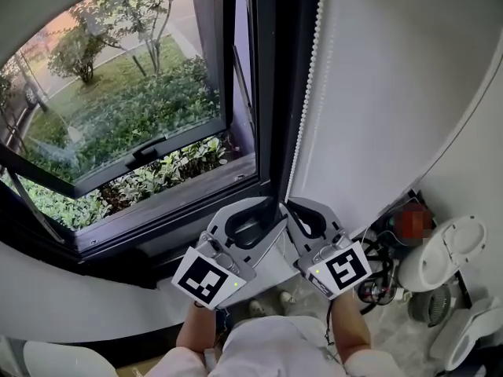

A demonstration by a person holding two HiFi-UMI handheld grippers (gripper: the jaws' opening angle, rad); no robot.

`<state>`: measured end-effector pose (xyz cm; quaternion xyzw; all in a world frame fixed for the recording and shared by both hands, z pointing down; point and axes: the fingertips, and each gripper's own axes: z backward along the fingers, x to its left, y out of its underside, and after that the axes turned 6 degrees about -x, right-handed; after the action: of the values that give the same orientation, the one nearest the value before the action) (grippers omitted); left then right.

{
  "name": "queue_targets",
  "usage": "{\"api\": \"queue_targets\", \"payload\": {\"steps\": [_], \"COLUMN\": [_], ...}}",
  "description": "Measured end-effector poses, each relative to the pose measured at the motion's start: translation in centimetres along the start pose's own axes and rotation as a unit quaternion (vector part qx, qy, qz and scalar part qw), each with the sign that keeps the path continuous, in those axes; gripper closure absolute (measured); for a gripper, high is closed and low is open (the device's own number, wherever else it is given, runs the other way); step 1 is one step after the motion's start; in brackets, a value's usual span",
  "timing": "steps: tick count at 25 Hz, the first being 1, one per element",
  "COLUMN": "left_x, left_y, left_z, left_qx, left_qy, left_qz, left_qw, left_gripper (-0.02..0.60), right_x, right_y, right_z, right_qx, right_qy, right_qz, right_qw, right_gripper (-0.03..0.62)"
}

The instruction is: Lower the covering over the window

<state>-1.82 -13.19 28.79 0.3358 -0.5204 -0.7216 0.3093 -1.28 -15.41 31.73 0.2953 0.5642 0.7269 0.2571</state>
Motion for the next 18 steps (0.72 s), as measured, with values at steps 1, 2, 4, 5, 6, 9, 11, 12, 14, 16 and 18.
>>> {"api": "queue_targets", "payload": {"steps": [1,2,4,5,6,9,11,12,14,16,18], "left_x": [0.1,0.2,0.6,0.8,1.0,1.4,1.5,1.4,1.2,1.0,0.8], "left_y": [-0.1,-0.2,-0.5,-0.6,-0.7,-1.2,-1.3,-1.1,-0.4,0.7,1.8], "left_z": [-0.2,-0.4,-1.0,-1.3,-1.6,-2.3,-2.5,-2.6,-2.7,-2.7,-2.5], "left_qx": [-0.001,-0.001,-0.003,-0.004,-0.004,-0.011,-0.01,-0.005,0.008,0.022,0.032], "left_qy": [-0.001,-0.003,-0.007,-0.008,-0.008,-0.008,-0.007,-0.005,0.003,0.008,0.008], "left_qz": [-0.001,-0.002,-0.001,-0.001,-0.001,-0.002,-0.004,-0.007,-0.011,-0.01,-0.003], "left_qw": [1.0,1.0,1.0,1.0,1.0,0.9999,0.9999,1.0,0.9999,0.9997,0.9995], "left_gripper": [0.439,0.44,0.451,0.457,0.463,0.483,0.522,0.539,0.562,0.566,0.568], "right_x": [0.1,0.4,1.1,1.5,1.9,2.5,2.7,2.8,2.7,2.8,2.8], "right_y": [0.3,0.8,2.2,2.8,3.4,4.6,5.3,5.7,6.4,7.4,8.6], "right_z": [0.0,0.0,0.0,0.2,0.3,0.6,0.7,0.7,0.8,1.0,1.2], "right_qx": [0.005,0.013,0.032,0.038,0.041,0.046,0.05,0.051,0.059,0.072,0.085], "right_qy": [-0.002,-0.006,-0.016,-0.02,-0.022,-0.025,-0.026,-0.026,-0.025,-0.025,-0.026], "right_qz": [0.001,0.004,0.004,0.0,-0.006,-0.021,-0.027,-0.03,-0.035,-0.036,-0.04], "right_qw": [1.0,1.0,0.999,0.999,0.999,0.998,0.998,0.998,0.997,0.996,0.995], "right_gripper": [0.599,0.6,0.6,0.6,0.6,0.6,0.599,0.6,0.599,0.599,0.599]}}
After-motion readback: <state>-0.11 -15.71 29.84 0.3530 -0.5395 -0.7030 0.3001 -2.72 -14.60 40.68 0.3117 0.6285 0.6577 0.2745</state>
